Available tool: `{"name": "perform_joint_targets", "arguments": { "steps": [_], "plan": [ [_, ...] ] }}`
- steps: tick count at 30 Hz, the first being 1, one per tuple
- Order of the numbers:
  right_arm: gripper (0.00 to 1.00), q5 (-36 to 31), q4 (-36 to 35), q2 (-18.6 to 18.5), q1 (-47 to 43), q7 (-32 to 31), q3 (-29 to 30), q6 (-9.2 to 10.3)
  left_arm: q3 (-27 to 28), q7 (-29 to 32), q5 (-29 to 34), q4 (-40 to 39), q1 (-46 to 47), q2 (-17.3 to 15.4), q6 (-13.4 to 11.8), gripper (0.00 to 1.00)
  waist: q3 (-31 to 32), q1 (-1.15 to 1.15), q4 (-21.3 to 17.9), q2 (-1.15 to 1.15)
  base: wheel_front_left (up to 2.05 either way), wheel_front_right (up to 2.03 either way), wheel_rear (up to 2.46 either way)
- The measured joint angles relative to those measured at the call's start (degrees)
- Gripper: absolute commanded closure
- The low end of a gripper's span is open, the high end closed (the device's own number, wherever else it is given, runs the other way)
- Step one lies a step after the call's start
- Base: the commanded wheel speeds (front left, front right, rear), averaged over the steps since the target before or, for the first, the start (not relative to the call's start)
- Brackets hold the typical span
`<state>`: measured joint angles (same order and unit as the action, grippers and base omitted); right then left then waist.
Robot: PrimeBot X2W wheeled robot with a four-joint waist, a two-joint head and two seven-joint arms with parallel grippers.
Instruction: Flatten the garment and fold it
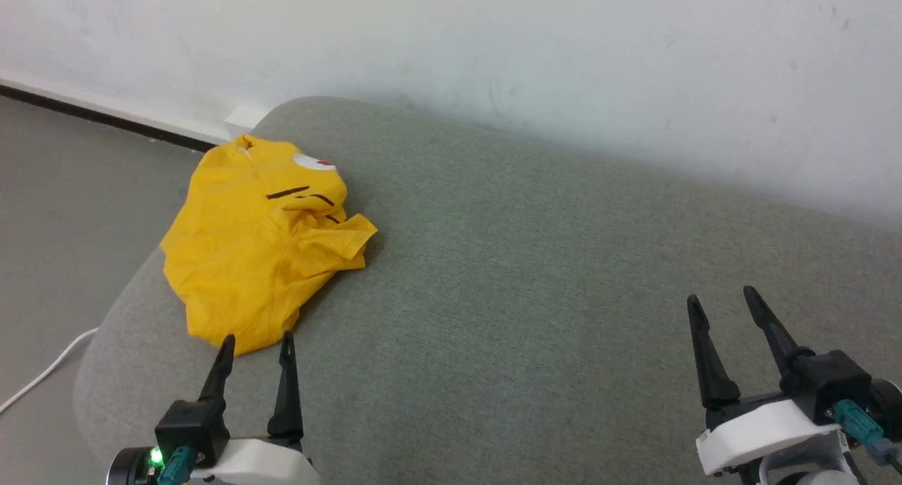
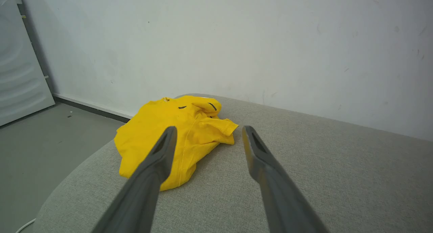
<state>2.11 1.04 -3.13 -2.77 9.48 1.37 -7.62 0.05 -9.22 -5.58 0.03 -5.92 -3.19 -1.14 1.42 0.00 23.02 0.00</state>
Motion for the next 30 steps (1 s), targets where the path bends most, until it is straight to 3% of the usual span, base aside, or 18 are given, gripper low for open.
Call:
{"name": "perform_joint_targets", "arguments": {
  "steps": [12, 30],
  "plan": [
    [0.00, 0.19, 1.36, 0.02, -0.02, 0.73, -1.55, 0.00, -0.25, -1.48, -1.01, 0.11, -1.12, 0.00, -0.51, 0.00, 0.32, 0.00, 5.77, 0.00, 0.00, 0.00, 0.00],
    [0.00, 0.49, 1.85, 0.03, -0.22, 2.43, -2.14, 0.00, -0.56, -3.89, -2.32, 0.27, -2.25, 0.01, -1.30, 0.00, 0.26, 0.00, 11.45, 0.00, 0.00, 0.00, 0.00]
  ]
}}
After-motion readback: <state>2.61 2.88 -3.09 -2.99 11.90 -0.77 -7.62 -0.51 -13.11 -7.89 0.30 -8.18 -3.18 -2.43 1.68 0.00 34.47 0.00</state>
